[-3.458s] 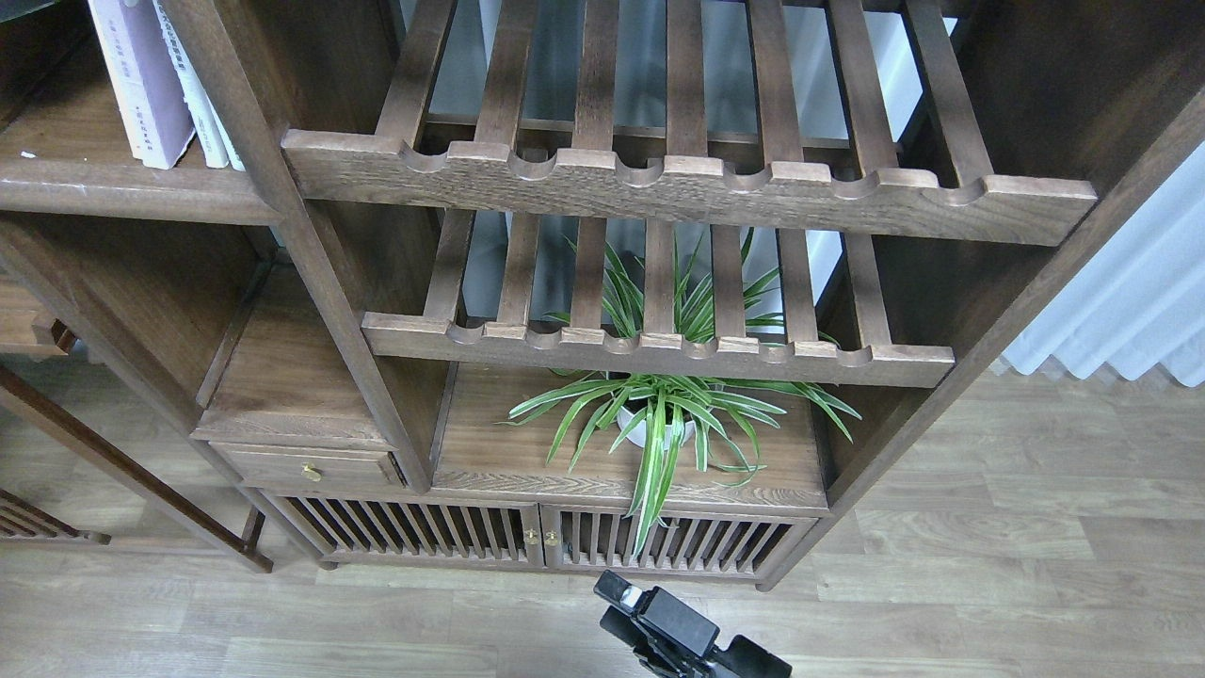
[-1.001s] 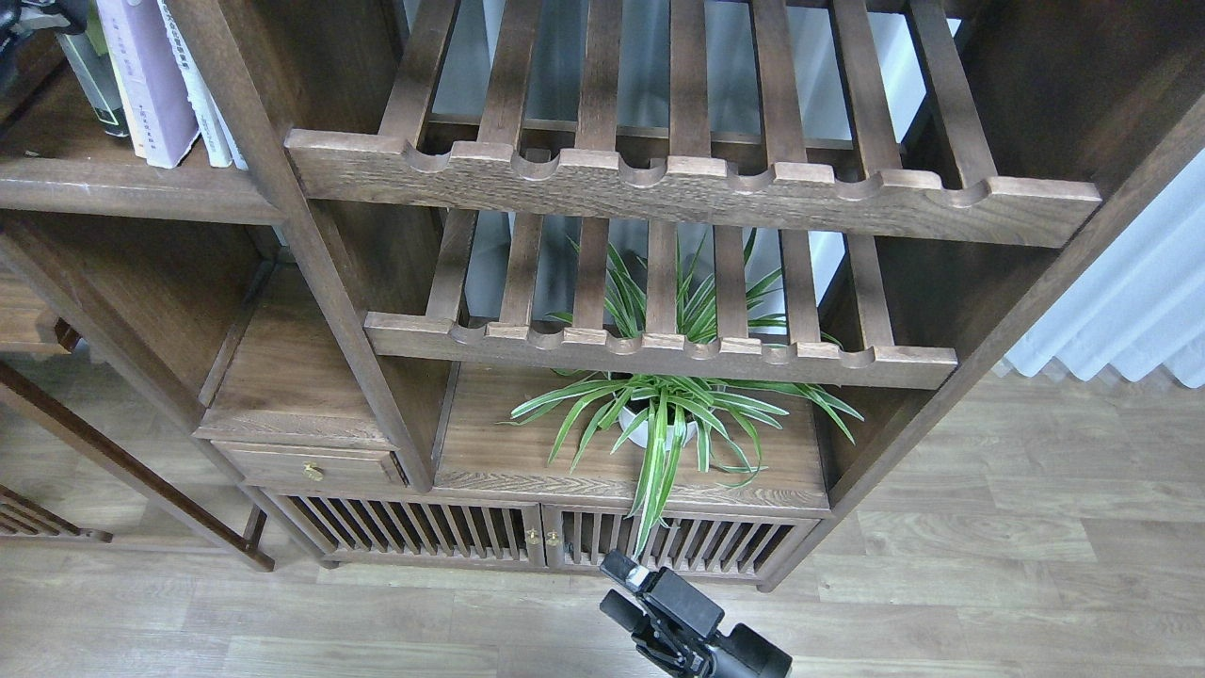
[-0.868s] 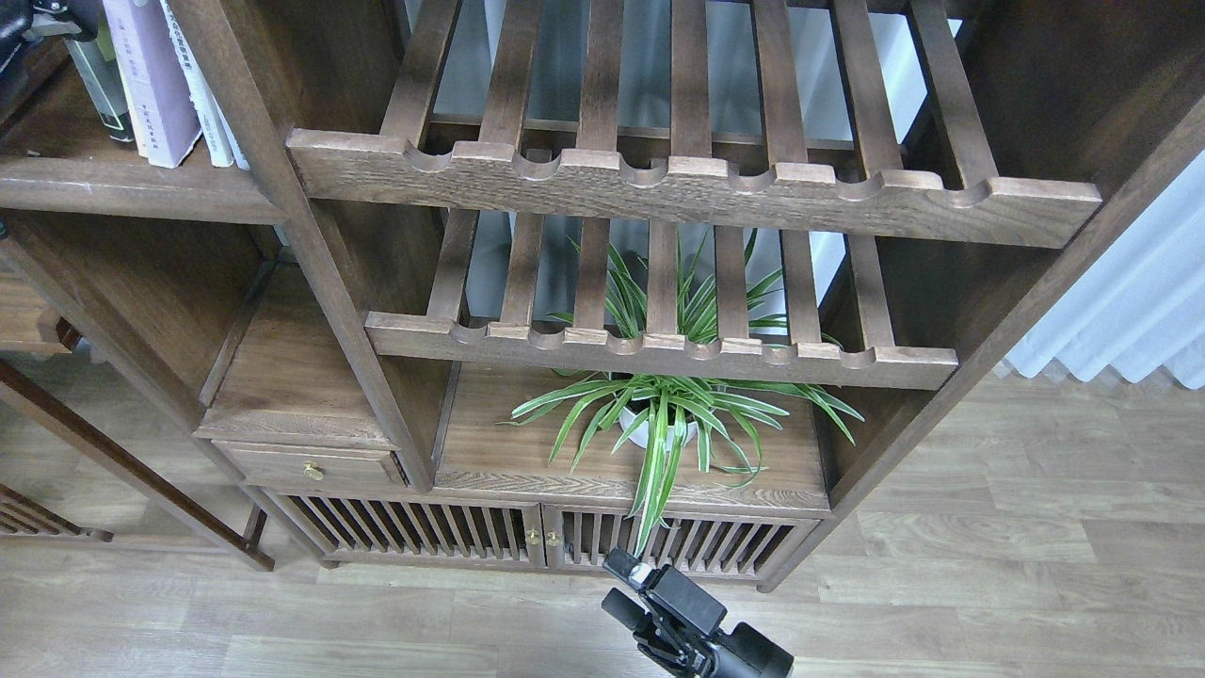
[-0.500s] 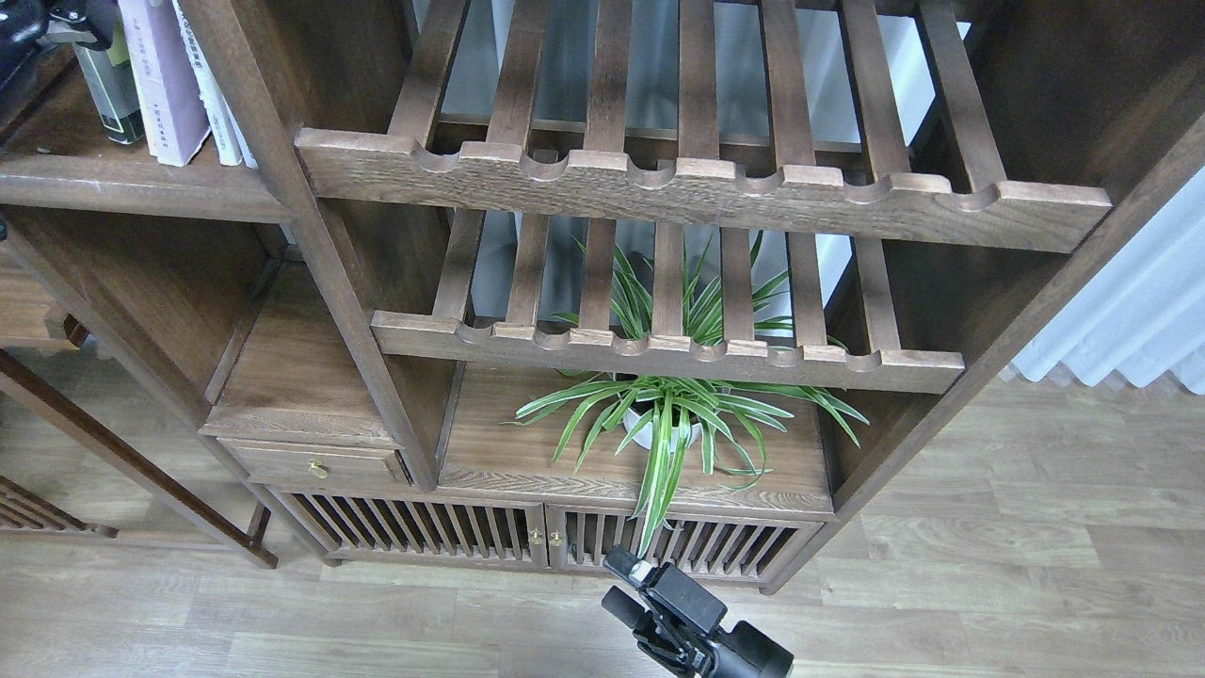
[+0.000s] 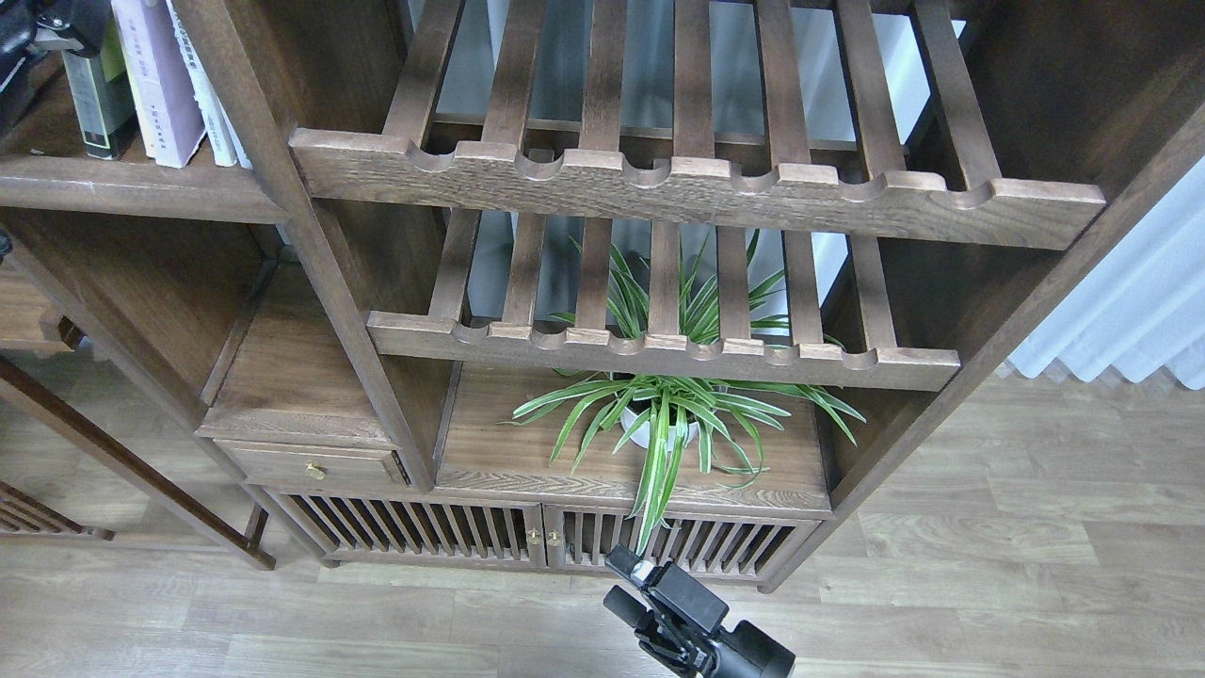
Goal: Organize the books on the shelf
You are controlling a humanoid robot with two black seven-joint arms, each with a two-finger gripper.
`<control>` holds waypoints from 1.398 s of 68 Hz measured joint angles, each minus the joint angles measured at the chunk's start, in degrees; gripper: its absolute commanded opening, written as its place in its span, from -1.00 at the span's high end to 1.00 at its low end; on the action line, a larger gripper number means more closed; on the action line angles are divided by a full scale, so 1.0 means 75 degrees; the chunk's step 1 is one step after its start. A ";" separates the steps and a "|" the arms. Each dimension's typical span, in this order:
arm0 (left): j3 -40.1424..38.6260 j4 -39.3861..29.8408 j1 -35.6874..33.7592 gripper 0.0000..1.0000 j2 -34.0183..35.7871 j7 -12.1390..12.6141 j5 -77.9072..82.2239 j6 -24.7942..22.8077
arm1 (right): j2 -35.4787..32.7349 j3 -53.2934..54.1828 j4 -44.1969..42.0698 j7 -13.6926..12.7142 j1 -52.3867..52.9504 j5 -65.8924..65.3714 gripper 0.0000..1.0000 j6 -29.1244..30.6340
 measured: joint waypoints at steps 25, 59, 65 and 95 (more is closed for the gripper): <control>-0.0476 -0.0248 -0.0001 0.20 0.0001 -0.0297 -0.0355 0.0001 | 0.0005 -0.0003 0.0000 0.0000 0.0013 -0.0012 -0.99 0.0000; -0.1485 -0.2022 0.1622 0.20 0.0452 -0.0213 -0.1202 0.0005 | -0.0044 0.0093 -0.0012 0.0006 0.0024 -0.0023 -0.99 0.0000; -0.1836 -0.2479 0.2222 0.19 0.0488 -0.0179 -0.1397 0.0005 | -0.0019 0.0124 -0.0013 0.0004 0.0035 -0.0043 -0.99 0.0000; -0.3422 -0.4231 0.5003 -0.40 0.0400 0.0101 -0.1522 0.0005 | 0.0009 0.0158 0.0066 -0.0013 0.0445 -0.0059 -0.99 0.0000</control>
